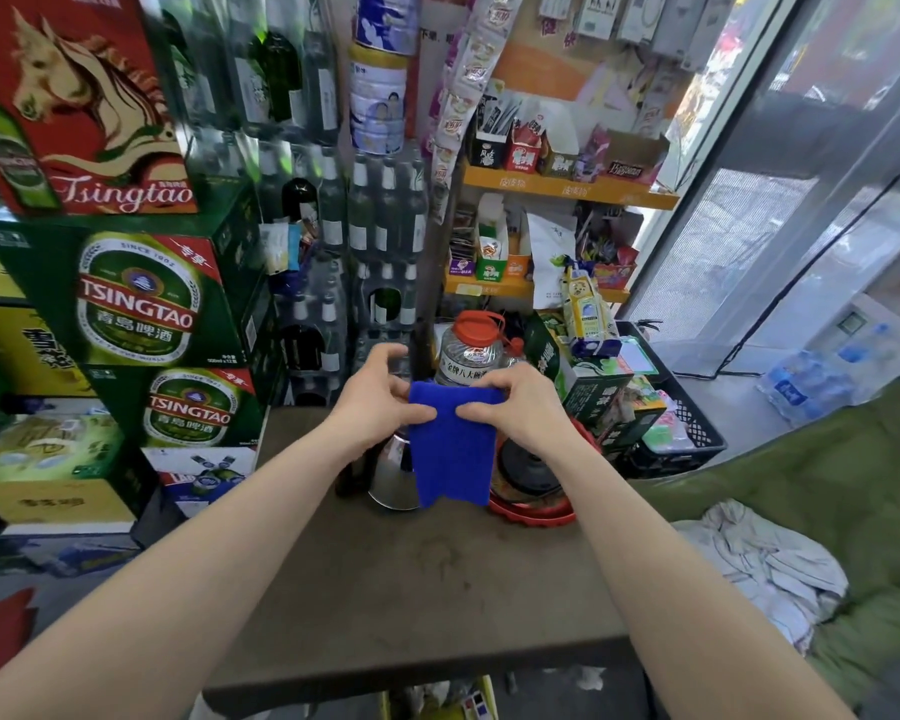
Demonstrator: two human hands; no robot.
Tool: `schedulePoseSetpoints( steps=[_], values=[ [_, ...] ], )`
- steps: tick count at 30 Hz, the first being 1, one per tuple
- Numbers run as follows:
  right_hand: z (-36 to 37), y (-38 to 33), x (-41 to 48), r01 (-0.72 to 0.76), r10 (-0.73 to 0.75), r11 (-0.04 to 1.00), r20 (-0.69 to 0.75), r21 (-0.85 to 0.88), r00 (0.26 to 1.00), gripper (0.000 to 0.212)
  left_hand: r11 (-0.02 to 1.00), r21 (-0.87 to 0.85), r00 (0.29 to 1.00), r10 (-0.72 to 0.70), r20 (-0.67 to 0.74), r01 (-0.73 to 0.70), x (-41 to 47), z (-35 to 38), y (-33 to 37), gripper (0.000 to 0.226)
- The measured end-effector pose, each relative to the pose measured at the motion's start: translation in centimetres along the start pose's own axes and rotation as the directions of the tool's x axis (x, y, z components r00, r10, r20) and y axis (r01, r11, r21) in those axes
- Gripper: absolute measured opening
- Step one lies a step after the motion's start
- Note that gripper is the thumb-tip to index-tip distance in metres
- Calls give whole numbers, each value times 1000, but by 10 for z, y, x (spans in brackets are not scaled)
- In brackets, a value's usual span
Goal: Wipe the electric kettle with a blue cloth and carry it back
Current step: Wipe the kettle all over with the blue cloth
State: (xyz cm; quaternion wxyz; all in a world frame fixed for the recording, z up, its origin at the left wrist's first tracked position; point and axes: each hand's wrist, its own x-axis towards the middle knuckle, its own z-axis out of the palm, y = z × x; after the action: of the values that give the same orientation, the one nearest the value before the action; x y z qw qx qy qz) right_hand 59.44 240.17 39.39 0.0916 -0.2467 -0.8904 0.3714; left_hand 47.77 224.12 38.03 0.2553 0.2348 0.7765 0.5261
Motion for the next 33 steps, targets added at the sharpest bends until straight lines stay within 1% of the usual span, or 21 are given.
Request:
schedulePoseSetpoints(
  steps=[2,3,4,5,7,9,10,11,13,14,15,16,18,20,21,23,25,26,28,30,33],
  values=[
    [-2,3,3,37,-38,999,-15,-24,999,13,963,245,993,115,-4,-110,3,-2,0,32],
    [-2,4,3,39,-39,999,-5,26,999,12,929,341,988,155,-6,-144,3,-3,1,17],
    [-3,3,2,29,-30,992,11,121,999,12,910,377,983,184,-4,-169,3,-3,1,13],
    [-4,3,1,15,-20,974,22,228,1000,12,920,349,982,189,7,-180,5,-2,-2,18],
    [-6,1,1,18,-19,933,-2,358,1000,13,987,87,990,132,55,-137,4,1,-5,23],
    [-8,0,3,13,0,907,-31,421,1000,17,984,-175,987,60,149,-33,1,6,-8,29],
    [-8,0,5,-6,23,903,-34,429,999,20,969,-248,984,29,178,16,0,10,-11,32],
    [-7,3,6,-15,35,925,-47,380,998,23,952,-302,983,-1,184,57,-1,15,-14,31],
    [-3,12,5,66,-57,993,-96,95,994,39,906,-398,982,-79,173,143,-3,25,-19,26],
    [0,18,3,142,-144,989,-58,-36,988,50,875,-448,978,-114,176,183,-4,29,-22,22],
    [5,24,-1,210,-207,973,44,-94,977,61,847,-487,972,-140,187,215,-4,33,-27,19],
    [13,30,-6,237,-218,966,173,-100,961,71,823,-512,965,-163,206,248,-4,35,-33,18],
    [35,45,-17,185,-148,980,361,-72,921,83,781,-523,937,-242,252,342,-6,40,-47,22],
    [60,65,-27,93,-63,994,395,-59,917,75,768,-471,900,-345,266,434,-6,46,-66,34],
    [72,76,-31,44,-9,996,402,-78,915,67,791,-402,886,-396,240,462,-7,50,-78,40],
    [96,99,-39,-47,113,986,436,-161,893,50,882,-119,887,-441,134,456,-6,58,-105,46],
    [114,124,-43,-117,225,959,443,-258,868,37,921,190,935,-352,32,340,-6,59,-130,45],
    [121,136,-44,-155,265,948,422,-278,867,37,918,288,960,-279,-27,275,-5,56,-141,46],
    [128,151,-41,-231,306,940,322,-251,896,42,907,380,981,-138,-139,182,1,45,-158,55],
    [133,153,-30,-253,279,952,147,-171,949,47,893,427,974,-51,-222,144,15,33,-169,67],
    [139,133,0,-126,113,985,-112,-118,987,49,871,464,970,-49,-239,159,50,16,-183,81]
  ],
)
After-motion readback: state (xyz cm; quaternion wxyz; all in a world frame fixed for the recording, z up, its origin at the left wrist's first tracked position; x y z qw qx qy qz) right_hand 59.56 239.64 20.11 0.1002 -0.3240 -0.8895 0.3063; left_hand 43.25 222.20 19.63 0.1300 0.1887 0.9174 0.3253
